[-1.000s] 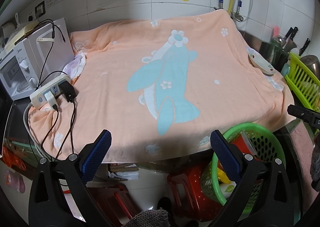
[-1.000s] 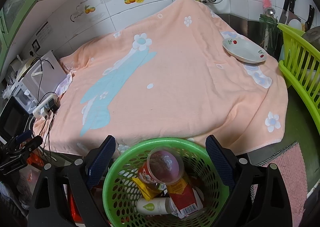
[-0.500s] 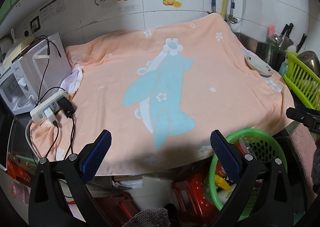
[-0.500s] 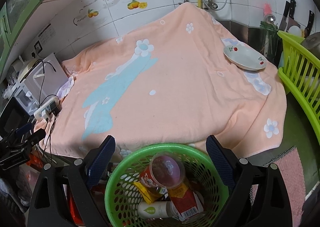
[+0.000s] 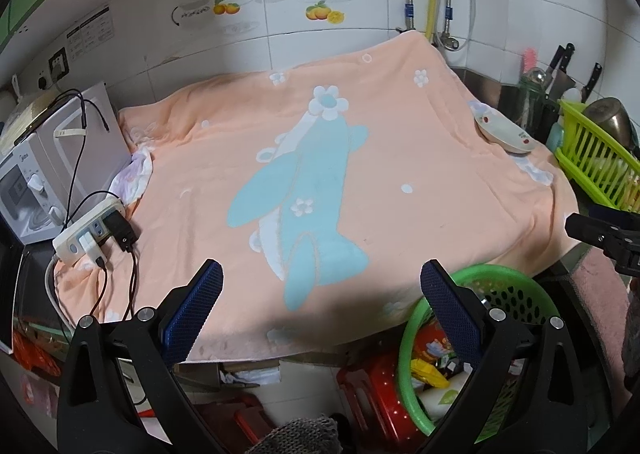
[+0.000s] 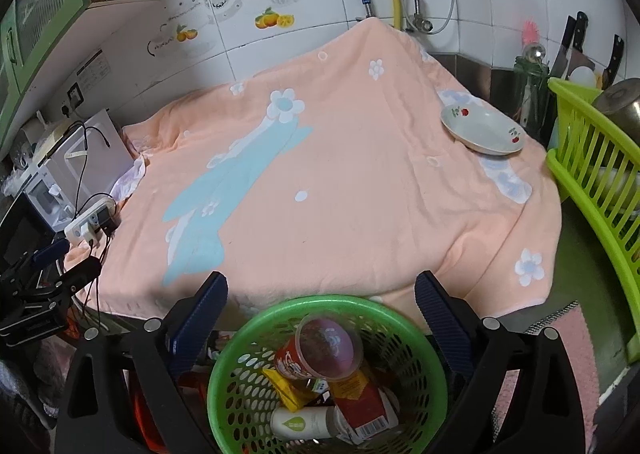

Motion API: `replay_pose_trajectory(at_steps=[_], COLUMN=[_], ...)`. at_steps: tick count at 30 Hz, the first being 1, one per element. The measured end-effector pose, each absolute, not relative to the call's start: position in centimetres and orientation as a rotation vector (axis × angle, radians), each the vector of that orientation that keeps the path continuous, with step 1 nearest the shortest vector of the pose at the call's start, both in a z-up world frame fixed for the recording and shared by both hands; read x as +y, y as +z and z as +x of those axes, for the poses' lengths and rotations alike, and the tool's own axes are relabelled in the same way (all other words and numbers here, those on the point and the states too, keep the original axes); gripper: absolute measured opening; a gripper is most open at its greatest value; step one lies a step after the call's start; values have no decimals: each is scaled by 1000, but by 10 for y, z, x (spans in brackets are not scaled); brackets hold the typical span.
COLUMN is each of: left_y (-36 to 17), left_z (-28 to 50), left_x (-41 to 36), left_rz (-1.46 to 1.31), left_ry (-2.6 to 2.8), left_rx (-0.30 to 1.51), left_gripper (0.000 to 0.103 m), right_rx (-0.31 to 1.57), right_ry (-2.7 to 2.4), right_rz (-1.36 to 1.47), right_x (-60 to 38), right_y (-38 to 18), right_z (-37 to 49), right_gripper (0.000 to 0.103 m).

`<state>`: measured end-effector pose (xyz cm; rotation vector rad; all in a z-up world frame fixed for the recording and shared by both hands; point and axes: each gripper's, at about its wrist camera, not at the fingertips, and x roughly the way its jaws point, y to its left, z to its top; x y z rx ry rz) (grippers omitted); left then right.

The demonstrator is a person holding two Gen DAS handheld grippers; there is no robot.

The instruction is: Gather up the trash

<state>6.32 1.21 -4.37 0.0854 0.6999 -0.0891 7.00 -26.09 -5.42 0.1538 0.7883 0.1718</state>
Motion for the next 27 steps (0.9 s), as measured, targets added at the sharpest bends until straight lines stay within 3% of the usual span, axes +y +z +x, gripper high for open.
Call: replay_pose_trajectory(at_steps=[27], left_y=[-37], left_z=[61], left_x=[5], left_rz=[82], left_ry=[-109], left_rx=[674], left_gripper=[98], right_rx=[745], right_ry=[128], right_rz=[84], right_x=[-252], right_y=[-36], right_z=[51], right_gripper=[93])
